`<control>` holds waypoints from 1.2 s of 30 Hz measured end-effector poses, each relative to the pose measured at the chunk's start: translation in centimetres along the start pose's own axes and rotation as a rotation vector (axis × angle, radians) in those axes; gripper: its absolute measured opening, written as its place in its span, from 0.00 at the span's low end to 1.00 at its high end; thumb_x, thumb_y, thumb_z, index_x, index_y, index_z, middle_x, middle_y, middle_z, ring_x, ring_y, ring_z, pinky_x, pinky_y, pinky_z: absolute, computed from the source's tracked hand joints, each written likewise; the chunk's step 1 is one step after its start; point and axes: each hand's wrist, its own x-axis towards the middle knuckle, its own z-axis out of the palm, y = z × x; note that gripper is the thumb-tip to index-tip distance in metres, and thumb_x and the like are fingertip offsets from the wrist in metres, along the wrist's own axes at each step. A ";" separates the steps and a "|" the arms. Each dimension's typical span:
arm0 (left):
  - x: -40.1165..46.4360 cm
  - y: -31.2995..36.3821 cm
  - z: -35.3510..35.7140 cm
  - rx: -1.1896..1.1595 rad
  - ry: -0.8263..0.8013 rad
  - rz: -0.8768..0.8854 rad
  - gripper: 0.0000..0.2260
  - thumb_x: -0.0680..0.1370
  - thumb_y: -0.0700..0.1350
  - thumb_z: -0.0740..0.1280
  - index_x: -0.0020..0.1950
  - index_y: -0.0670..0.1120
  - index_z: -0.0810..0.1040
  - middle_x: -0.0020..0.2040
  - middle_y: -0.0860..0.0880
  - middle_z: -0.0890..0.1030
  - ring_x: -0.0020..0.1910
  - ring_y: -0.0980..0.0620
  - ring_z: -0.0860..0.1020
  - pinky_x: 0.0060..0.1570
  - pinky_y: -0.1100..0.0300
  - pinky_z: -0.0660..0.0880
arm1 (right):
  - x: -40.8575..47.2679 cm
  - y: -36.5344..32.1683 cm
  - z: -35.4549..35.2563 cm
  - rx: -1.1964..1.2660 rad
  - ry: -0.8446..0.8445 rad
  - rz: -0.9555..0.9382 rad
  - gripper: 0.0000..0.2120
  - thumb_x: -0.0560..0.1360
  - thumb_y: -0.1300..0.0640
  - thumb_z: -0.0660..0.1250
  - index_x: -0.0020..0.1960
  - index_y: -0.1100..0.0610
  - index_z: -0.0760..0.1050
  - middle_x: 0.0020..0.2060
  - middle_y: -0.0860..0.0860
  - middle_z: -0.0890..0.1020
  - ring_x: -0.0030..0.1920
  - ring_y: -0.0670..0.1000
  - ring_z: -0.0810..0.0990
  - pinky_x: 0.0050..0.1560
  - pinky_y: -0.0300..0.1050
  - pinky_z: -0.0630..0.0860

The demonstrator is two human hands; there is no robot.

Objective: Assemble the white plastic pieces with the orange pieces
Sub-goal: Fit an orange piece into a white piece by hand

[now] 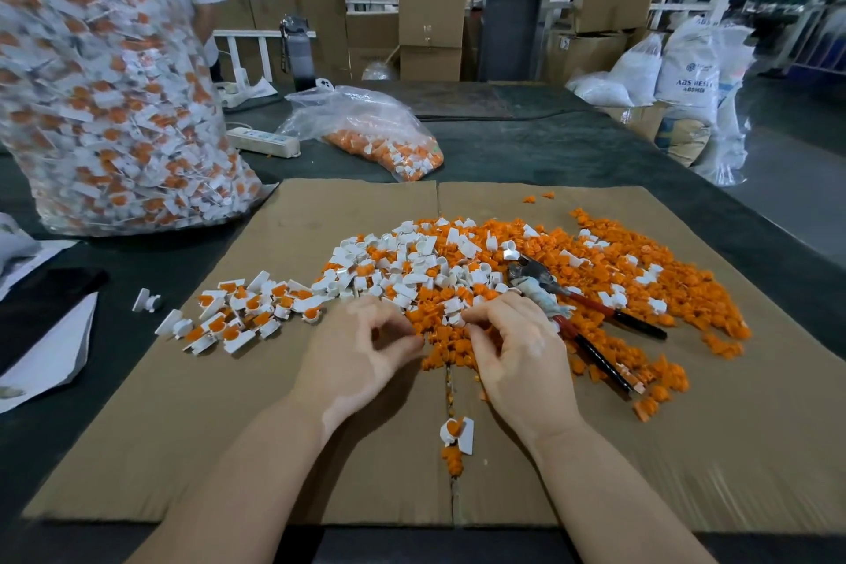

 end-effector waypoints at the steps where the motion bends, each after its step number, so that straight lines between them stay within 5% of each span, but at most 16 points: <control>1: -0.1 0.2 0.3 0.015 -0.051 0.018 0.05 0.71 0.55 0.72 0.39 0.58 0.77 0.40 0.62 0.73 0.45 0.60 0.70 0.41 0.70 0.63 | 0.0 0.0 0.0 0.000 0.001 -0.003 0.04 0.70 0.68 0.71 0.41 0.60 0.80 0.36 0.50 0.80 0.40 0.49 0.77 0.41 0.42 0.77; 6: 0.0 0.2 1.3 0.119 -0.111 0.030 0.09 0.72 0.56 0.70 0.46 0.53 0.81 0.41 0.60 0.73 0.46 0.57 0.70 0.47 0.60 0.68 | -0.1 -0.1 0.0 0.010 -0.027 -0.034 0.05 0.69 0.68 0.71 0.42 0.60 0.80 0.37 0.50 0.80 0.42 0.51 0.78 0.42 0.46 0.78; 9: 0.0 1.0 1.3 -0.084 -0.074 0.003 0.01 0.73 0.53 0.70 0.42 0.59 0.79 0.39 0.61 0.76 0.43 0.60 0.71 0.42 0.66 0.67 | -0.2 -0.3 -0.1 0.018 -0.074 -0.056 0.05 0.71 0.62 0.69 0.46 0.58 0.82 0.40 0.49 0.82 0.44 0.51 0.80 0.44 0.51 0.77; 11: 0.0 1.4 1.5 -0.211 -0.071 -0.010 0.05 0.74 0.52 0.69 0.41 0.63 0.79 0.38 0.61 0.78 0.42 0.61 0.73 0.39 0.68 0.67 | -0.2 -0.4 -0.2 0.053 -0.103 -0.064 0.06 0.72 0.62 0.70 0.48 0.57 0.82 0.41 0.49 0.83 0.44 0.50 0.80 0.45 0.52 0.77; 16: -0.1 1.7 2.1 -0.239 -0.088 -0.021 0.07 0.76 0.48 0.68 0.51 0.55 0.83 0.45 0.57 0.81 0.46 0.59 0.76 0.44 0.64 0.70 | -0.2 -0.2 -0.2 0.099 -0.108 -0.016 0.07 0.71 0.66 0.70 0.48 0.59 0.82 0.41 0.51 0.83 0.45 0.50 0.81 0.48 0.45 0.79; 19: 0.3 1.0 1.9 -0.220 0.096 -0.138 0.06 0.75 0.46 0.69 0.51 0.53 0.82 0.46 0.57 0.79 0.42 0.62 0.74 0.39 0.71 0.66 | -0.1 -0.2 -0.1 0.057 -0.024 0.032 0.06 0.72 0.66 0.70 0.48 0.62 0.82 0.40 0.53 0.83 0.44 0.50 0.81 0.49 0.41 0.78; 22: 0.9 -0.3 1.2 -0.103 0.249 -0.296 0.07 0.77 0.42 0.67 0.53 0.49 0.80 0.51 0.50 0.77 0.44 0.58 0.73 0.44 0.66 0.68 | 0.1 -0.2 0.0 0.045 0.032 0.053 0.06 0.72 0.66 0.70 0.47 0.63 0.82 0.40 0.53 0.83 0.42 0.49 0.82 0.47 0.37 0.76; 26: 1.3 -1.1 0.8 0.001 0.162 -0.311 0.11 0.76 0.42 0.68 0.58 0.48 0.78 0.54 0.49 0.73 0.52 0.52 0.75 0.54 0.61 0.69 | 0.1 -0.2 0.1 0.036 0.037 0.058 0.06 0.72 0.66 0.69 0.48 0.63 0.82 0.40 0.53 0.83 0.42 0.48 0.82 0.47 0.36 0.76; 29: 1.4 -1.1 0.7 0.043 0.155 -0.310 0.04 0.75 0.43 0.70 0.46 0.50 0.76 0.47 0.52 0.74 0.45 0.54 0.74 0.44 0.65 0.68 | 0.1 -0.2 0.0 0.044 0.027 0.073 0.06 0.72 0.66 0.69 0.48 0.63 0.82 0.40 0.53 0.83 0.43 0.48 0.81 0.47 0.35 0.76; 32: 1.4 -1.4 0.6 0.037 0.163 -0.325 0.07 0.74 0.41 0.70 0.41 0.49 0.74 0.40 0.52 0.75 0.41 0.54 0.73 0.34 0.69 0.63 | 0.1 -0.2 0.0 0.041 0.016 0.075 0.06 0.73 0.66 0.68 0.48 0.63 0.81 0.41 0.53 0.83 0.43 0.48 0.81 0.47 0.35 0.76; 36: 1.5 -1.2 0.6 0.025 0.128 -0.310 0.06 0.76 0.43 0.69 0.52 0.48 0.78 0.48 0.51 0.78 0.49 0.51 0.76 0.46 0.63 0.70 | 0.0 -0.3 0.0 0.037 0.009 0.088 0.06 0.73 0.66 0.68 0.48 0.63 0.81 0.41 0.53 0.82 0.43 0.49 0.81 0.51 0.31 0.71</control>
